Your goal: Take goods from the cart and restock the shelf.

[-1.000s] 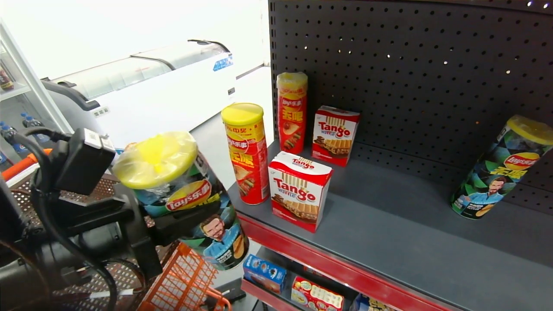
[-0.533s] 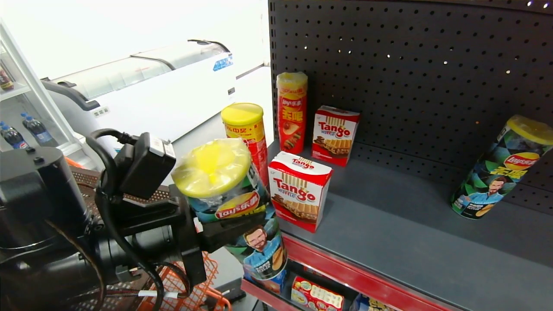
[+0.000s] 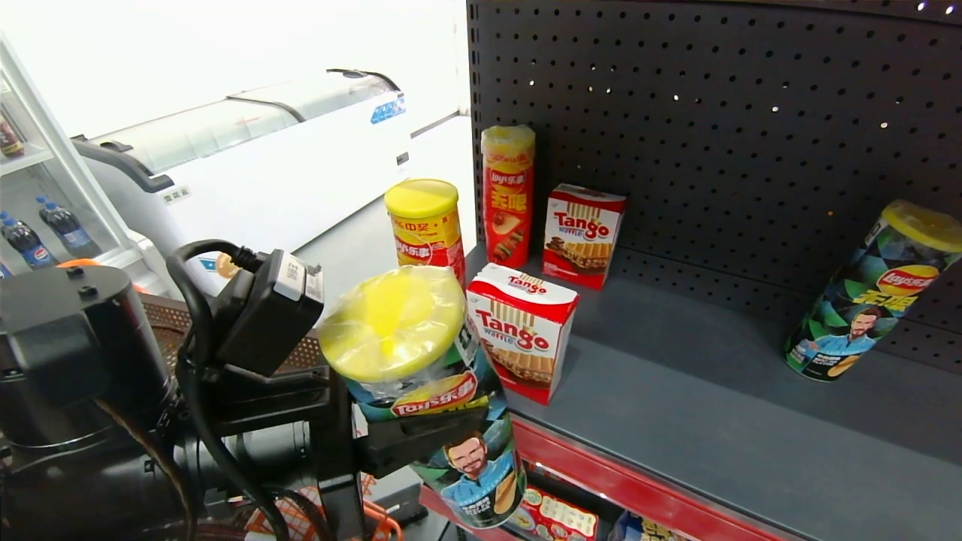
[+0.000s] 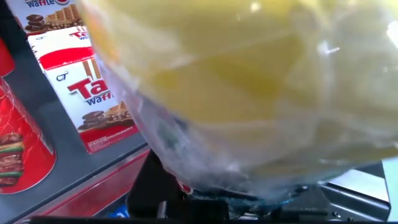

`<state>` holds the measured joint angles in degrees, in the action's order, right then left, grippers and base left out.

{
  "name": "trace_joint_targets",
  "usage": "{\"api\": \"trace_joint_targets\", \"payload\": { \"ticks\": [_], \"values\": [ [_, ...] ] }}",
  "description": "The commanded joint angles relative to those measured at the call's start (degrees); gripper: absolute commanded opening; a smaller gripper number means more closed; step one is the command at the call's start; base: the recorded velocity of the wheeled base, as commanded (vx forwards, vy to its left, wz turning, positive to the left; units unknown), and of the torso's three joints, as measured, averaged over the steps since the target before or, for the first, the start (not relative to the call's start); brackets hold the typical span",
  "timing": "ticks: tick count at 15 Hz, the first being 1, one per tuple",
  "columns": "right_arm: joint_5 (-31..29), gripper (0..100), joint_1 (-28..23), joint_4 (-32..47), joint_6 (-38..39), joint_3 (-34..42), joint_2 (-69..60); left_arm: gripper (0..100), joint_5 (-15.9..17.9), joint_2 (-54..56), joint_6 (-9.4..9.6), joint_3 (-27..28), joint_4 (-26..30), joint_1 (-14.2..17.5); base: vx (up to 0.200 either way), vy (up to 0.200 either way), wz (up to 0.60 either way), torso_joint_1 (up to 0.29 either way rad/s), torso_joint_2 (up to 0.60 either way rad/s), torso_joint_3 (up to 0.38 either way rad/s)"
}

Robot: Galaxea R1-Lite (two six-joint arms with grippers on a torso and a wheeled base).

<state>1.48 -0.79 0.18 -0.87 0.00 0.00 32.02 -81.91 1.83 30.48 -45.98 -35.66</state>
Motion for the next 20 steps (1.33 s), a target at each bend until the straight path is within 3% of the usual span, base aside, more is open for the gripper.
{"api": "trace_joint_targets", "payload": {
  "ticks": [1,4,7,16,20],
  "values": [
    [0.0,100,0.0,0.0,0.0,0.0,0.0,0,0.0,0.2,0.02,0.1,0.0,0.0,0.0,0.0,0.0,0.0,0.0,0.0],
    [0.0,100,0.0,-0.1,0.0,0.0,0.0,0,0.2,0.5,0.02,0.2,0.0,-0.2,0.0,0.0,0.0,0.0,0.0,0.0],
    [0.0,100,0.0,0.0,0.0,0.0,0.0,0,0.9,1.8,-0.07,0.2,0.1,-1.7,0.0,0.0,-0.6,-0.002,0.01,0.005],
    [0.0,100,0.0,0.0,0.0,0.0,0.0,0,0.9,1.9,0.02,0.4,0.9,-1.8,0.0,0.0,-0.6,0.003,0.0,0.004],
    [0.0,100,0.0,0.0,0.0,0.0,0.0,0,0.1,2.0,0.02,-0.2,0.9,-0.6,0.0,0.0,0.0,0.0,0.0,0.0]
  ]
}}
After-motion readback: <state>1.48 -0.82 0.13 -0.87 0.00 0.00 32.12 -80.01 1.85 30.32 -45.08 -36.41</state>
